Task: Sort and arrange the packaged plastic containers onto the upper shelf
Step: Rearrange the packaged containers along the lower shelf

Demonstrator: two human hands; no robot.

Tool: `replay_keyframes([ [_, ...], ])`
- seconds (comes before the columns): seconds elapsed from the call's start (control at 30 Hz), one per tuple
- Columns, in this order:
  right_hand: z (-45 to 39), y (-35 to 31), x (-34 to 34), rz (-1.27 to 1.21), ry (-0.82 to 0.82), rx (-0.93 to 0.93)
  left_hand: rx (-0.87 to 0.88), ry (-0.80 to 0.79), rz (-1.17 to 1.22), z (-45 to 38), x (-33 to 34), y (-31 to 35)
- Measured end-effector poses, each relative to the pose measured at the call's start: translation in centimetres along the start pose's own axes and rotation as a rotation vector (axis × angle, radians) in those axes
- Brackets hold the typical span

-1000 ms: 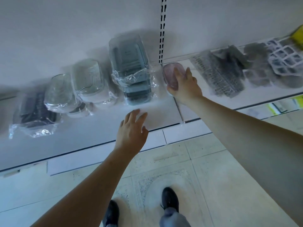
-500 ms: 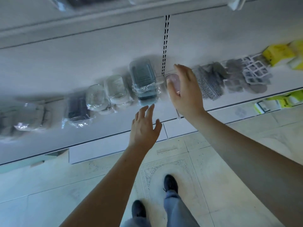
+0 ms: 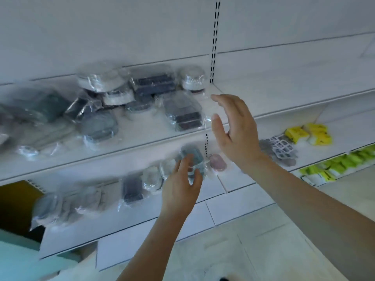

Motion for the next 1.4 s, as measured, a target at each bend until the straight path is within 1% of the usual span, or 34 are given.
replay_keyframes([
  [0.1, -3.1, -1.0, -0.7, -0.031, 0.057, 0.018, 0.005, 0.102, 0.047, -1.5, -4.1, 2.1],
  [0.2, -5.5, -0.4, -0.6, -0.044, 0.088, 0.068, 0.020, 0.191, 0.137, -3.1, -6.9, 4.1],
  [0.33, -8.3, 2.6, 1.0, -0.047, 0.041, 0.150, 0.004, 0.300, 0.192, -6.3, -8.0, 5.4],
  [0.43, -10.5, 5.7, 3.1, -0.044, -0.035, 0.229, -0.031, 0.356, 0.134, -9.4, -7.6, 4.9],
  [0.5, -11.8, 7.8, 4.9, -0.019, -0.118, 0.282, -0.082, 0.341, 0.068, -11.5, -6.7, 4.0],
  [0.6, -13.6, 10.6, 8.2, 0.016, -0.252, 0.325, -0.067, 0.334, -0.186, -13.8, -5.5, 4.5],
  [0.67, -14.6, 12.1, 10.3, 0.026, -0.308, 0.341, -0.088, 0.305, -0.321, -14.8, -4.4, 5.3],
  [0.77, -15.1, 14.5, 14.0, 0.074, -0.447, 0.392, -0.151, 0.184, -0.465, -15.9, -1.9, 5.4],
  [0.83, -14.5, 16.1, 16.4, 0.103, -0.555, 0.400, -0.131, 0.122, -0.538, -16.5, -1.0, 5.0],
  [0.87, -14.2, 16.8, 17.3, 0.093, -0.576, 0.406, -0.122, 0.088, -0.554, -16.8, -0.9, 4.5],
  [0.93, -13.8, 18.1, 18.0, 0.051, -0.542, 0.409, -0.117, -0.001, -0.572, -17.2, -1.1, 3.4],
  [1.0, -13.6, 18.7, 18.0, -0.002, -0.479, 0.403, -0.112, -0.022, -0.585, -17.0, -2.2, 2.7],
  [1.13, -12.8, 19.2, 17.4, -0.121, -0.372, 0.441, -0.241, -0.063, -0.586, -15.7, -3.6, 1.3],
  [1.23, -12.6, 19.1, 17.0, -0.167, -0.343, 0.434, -0.269, -0.049, -0.533, -15.5, -3.7, 0.8],
  [1.33, -12.5, 18.6, 16.4, -0.163, -0.328, 0.402, -0.223, 0.009, -0.434, -15.8, -4.0, 0.2],
  [1.4, -12.2, 18.0, 15.6, -0.171, -0.295, 0.339, -0.170, 0.036, -0.345, -15.5, -4.3, -0.3],
])
Point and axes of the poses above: each hand's wrist, its own z-axis away from the middle knuckle, its own x-axis out of the palm, y = z × x, the point moved 8 cm from there along -z, towards the middle knuckle, and after that the axes turned 3 degrees about -x, right-handed, at the moved point
